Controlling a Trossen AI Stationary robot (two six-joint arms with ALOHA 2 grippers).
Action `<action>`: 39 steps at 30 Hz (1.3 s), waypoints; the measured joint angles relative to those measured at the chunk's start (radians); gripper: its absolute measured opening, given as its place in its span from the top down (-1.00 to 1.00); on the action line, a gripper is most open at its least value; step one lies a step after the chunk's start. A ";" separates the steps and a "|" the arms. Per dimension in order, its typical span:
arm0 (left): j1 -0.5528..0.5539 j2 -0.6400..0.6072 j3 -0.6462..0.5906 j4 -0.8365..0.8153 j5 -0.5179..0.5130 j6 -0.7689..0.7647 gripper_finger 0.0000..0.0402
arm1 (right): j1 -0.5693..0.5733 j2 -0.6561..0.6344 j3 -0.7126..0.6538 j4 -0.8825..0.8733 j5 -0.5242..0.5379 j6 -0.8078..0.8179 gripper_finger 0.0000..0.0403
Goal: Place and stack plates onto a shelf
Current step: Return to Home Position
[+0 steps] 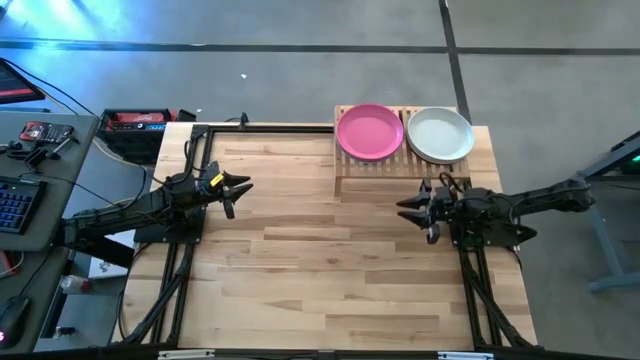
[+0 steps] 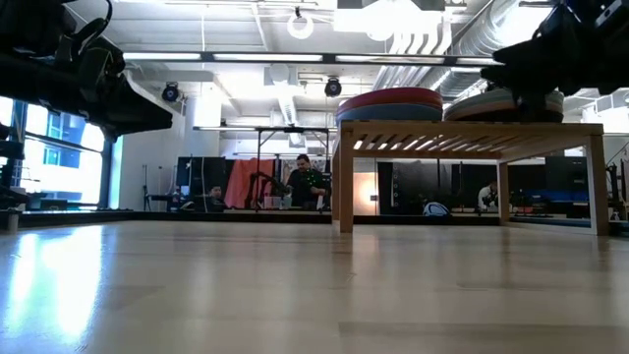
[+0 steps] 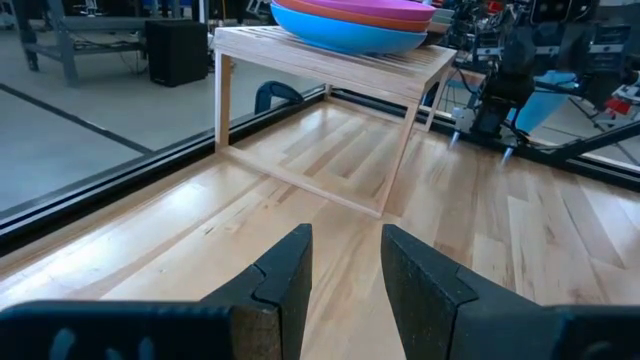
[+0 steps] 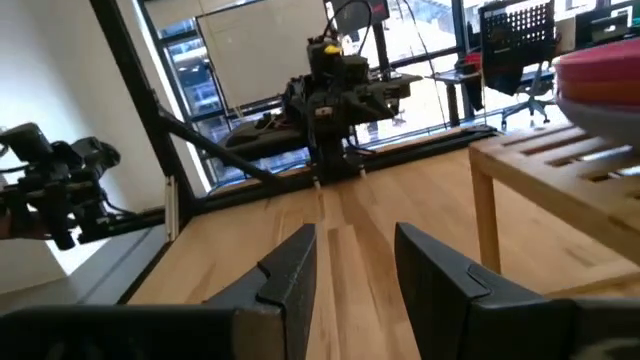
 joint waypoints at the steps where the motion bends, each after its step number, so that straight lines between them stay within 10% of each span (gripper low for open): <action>1: 0.000 0.000 0.000 0.000 0.000 0.000 0.45 | 0.000 0.000 -0.004 -0.002 -0.002 0.003 0.40; 39: 0.000 0.000 0.000 0.000 0.000 0.000 0.45 | 0.000 0.000 -0.016 -0.165 -0.081 0.218 0.40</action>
